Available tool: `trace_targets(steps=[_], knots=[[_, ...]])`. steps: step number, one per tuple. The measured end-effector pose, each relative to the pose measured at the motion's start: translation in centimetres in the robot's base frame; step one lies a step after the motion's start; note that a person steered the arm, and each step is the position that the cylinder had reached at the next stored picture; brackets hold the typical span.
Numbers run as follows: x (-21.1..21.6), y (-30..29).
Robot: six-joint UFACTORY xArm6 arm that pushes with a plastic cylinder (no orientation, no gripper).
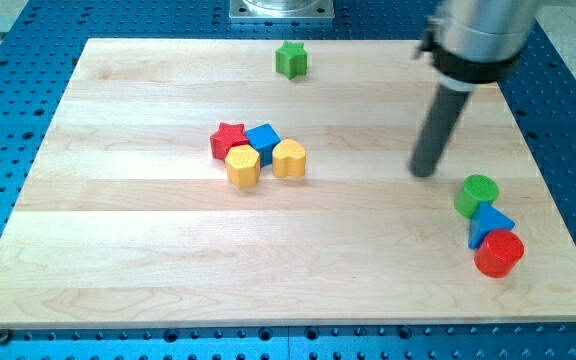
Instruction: Place the yellow hexagon above the green circle
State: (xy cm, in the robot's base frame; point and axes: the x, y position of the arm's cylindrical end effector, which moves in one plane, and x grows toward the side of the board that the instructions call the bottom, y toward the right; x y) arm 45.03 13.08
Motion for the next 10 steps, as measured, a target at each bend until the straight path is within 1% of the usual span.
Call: trace_targets(steps=[1,2,3,4,5,6,7,8,10], knots=[[11.4,-8.3],[8.1,-19.8],[2.1,-24.8],[0.2,-20.7],[-1.1,-12.9],[-1.2,-6.0],[-1.2,-1.1],[-1.1,-2.3],[-0.3,0.0]])
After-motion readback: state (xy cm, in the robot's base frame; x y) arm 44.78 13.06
